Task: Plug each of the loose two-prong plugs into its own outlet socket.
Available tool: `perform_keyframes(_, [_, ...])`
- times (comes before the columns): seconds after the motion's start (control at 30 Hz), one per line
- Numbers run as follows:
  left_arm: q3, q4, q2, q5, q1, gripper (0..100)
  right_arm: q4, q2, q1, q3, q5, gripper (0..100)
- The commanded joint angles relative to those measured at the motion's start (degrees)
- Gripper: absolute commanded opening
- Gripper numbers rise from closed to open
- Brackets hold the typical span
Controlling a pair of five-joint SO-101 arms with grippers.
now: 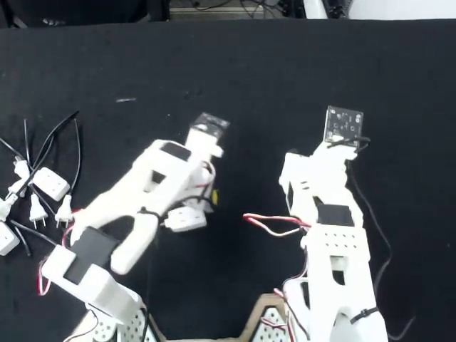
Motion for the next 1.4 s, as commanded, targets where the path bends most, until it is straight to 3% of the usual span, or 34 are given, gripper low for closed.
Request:
perform_keyframes(0.0, [-4.97,0.35,-0.35,-2.9,-4.79,24,-1.49,-1.71,0.62,-2.95,-0.18,26.2])
perform_keyframes(0.3, [-14.11,15.91,-9.05,-8.79,-5.49,24,-1.49,-1.71,0.62,-2.95,-0.18,26.2])
perform_keyframes(0.43, [-6.29,20.04,-15.3,-16.09,-0.84,24,-1.49,-1.71,0.62,-2.86,-0.18,26.2])
perform_keyframes(0.6, [10.15,8.88,-20.48,-21.45,3.91,24,-1.58,-1.71,-0.97,-2.42,-0.09,26.2])
perform_keyframes(0.87, [19.91,-5.01,-21.1,-20.75,-1.71,24,-1.49,-1.71,-1.49,-2.33,-0.09,26.2])
perform_keyframes(1.13, [20.09,-8.7,-21.1,-21.01,-5.67,24,-1.49,-1.71,-1.49,-2.33,-0.09,26.2])
perform_keyframes(1.37, [20.09,-4.31,-21.63,-22.77,-5.23,24,-1.49,-1.71,-1.49,-2.33,-0.09,26.2])
